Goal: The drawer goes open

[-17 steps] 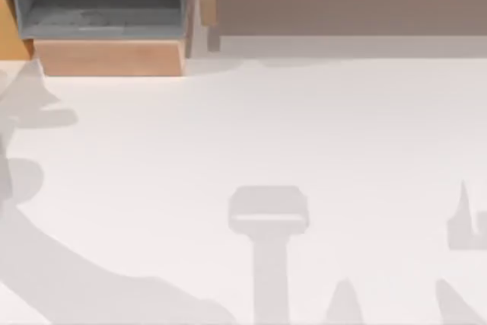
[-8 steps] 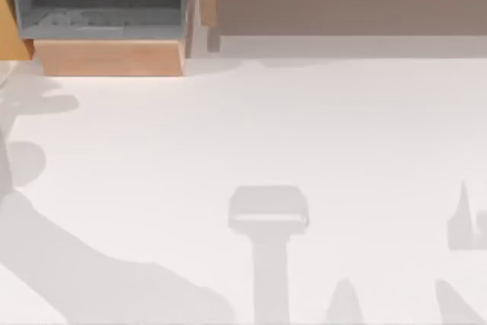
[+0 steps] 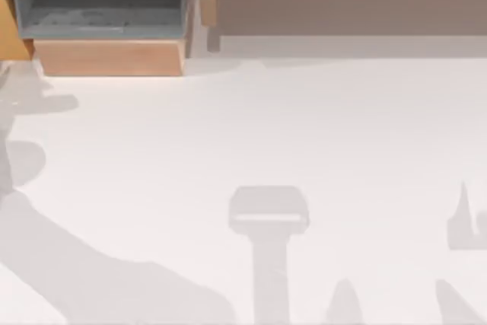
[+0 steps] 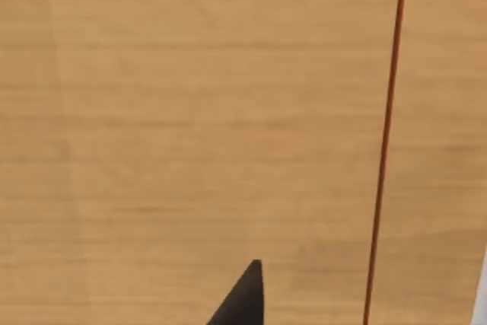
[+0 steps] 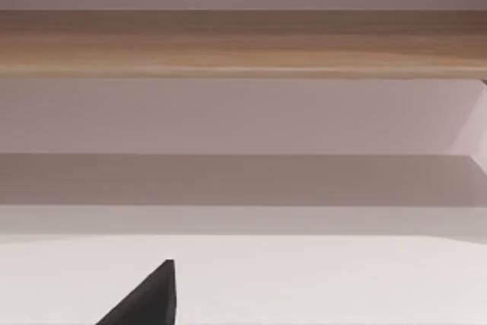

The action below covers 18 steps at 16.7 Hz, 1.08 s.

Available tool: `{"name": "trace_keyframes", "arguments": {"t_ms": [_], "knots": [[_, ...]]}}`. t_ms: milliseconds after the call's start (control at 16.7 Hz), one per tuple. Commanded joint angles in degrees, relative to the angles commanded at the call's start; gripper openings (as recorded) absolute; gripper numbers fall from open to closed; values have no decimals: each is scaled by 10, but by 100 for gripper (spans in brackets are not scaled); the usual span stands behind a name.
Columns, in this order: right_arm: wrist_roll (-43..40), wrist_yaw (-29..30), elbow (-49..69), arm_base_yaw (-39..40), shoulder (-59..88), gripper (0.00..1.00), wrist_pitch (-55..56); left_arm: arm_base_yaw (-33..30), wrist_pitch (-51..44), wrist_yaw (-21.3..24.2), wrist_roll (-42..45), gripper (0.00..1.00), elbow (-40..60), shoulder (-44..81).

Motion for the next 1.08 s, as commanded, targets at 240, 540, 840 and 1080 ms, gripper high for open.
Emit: {"name": "trace_keyframes", "arguments": {"t_ms": [240,540,840,1080], "knots": [[0,0,0,0,0,100,0,0,0,0,0,17,0,0],[0,0,0,0,0,100,0,0,0,0,0,0,0,0],[0,0,0,0,0,100,0,0,0,0,0,0,0,0],[0,0,0,0,0,100,0,8,10,7,-3,0,-23,-10]]}}
